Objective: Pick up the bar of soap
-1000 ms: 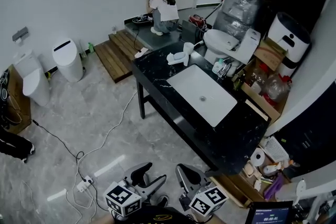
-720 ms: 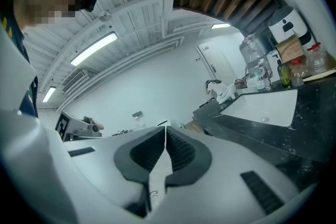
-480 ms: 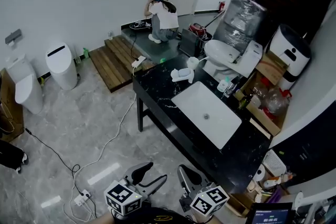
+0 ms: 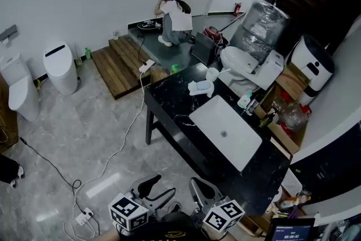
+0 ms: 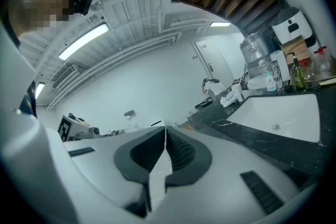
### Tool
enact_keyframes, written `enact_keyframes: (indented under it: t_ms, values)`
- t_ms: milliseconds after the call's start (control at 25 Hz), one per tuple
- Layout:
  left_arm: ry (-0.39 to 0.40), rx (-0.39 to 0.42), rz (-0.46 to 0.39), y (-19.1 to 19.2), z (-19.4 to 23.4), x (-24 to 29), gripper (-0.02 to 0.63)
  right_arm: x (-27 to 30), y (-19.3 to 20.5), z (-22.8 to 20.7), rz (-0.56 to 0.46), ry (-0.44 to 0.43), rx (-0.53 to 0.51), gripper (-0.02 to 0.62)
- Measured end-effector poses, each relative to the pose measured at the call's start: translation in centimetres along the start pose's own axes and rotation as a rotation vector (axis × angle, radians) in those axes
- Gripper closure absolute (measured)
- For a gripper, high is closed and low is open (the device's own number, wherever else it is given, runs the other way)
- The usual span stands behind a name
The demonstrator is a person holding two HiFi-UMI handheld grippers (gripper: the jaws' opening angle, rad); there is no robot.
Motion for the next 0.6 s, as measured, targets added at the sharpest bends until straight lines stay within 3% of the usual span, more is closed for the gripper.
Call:
enact_keyframes:
  t_ms: [600]
  values:
    - [-0.09,0.01,-0.008,-4.9,5.8,4.2,0.319,10.4,-1.4,-5.4,0.013,-0.126,0.037,0.577]
Point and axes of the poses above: the fingertips, and each gripper's own axes: x forward along the fingers, z to its left, y out of its underside, the point moved 10 cm from there along -x, backward along the fingers, and after that the axes turned 12 degrees about -x, right-handed, at the moved point
